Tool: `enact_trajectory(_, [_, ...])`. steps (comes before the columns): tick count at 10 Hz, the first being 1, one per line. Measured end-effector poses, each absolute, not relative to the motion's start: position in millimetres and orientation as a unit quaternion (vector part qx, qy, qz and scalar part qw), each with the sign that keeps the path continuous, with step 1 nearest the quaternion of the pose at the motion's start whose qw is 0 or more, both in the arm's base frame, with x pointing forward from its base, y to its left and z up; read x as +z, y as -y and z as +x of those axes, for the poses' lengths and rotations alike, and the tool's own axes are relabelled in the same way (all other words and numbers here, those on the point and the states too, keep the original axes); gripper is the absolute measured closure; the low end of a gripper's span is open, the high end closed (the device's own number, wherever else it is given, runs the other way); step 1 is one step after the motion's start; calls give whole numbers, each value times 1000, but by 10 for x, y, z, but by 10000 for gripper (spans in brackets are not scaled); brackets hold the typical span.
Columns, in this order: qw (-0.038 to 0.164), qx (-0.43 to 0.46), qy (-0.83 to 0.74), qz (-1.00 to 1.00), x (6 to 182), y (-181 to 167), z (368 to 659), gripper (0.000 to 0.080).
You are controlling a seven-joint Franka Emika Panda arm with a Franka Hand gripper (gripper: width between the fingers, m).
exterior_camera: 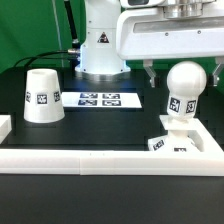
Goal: Assemble lamp
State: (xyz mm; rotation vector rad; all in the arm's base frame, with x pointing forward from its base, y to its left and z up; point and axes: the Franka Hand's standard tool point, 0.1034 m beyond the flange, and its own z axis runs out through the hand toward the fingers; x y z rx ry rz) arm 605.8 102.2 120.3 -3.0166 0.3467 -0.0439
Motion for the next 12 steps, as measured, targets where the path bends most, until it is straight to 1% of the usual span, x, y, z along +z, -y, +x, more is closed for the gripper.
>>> enact_trajectory(2, [50, -18, -45, -998, 1200, -1018, 6057, 101])
enact_trajectory(3, [40, -22, 39, -998, 1193, -1006, 6056, 101])
enact_trajectory(6, [24, -26, 171, -985, 1191, -1015, 6056, 101])
enact_trajectory(9, [20, -28, 273, -961, 1182, -1014, 6051, 101])
enact_trajectory(11, [19, -28, 297, -954, 1178, -1004, 6051, 109])
enact_trajectory(12, [19, -28, 297, -954, 1178, -1004, 6052, 223])
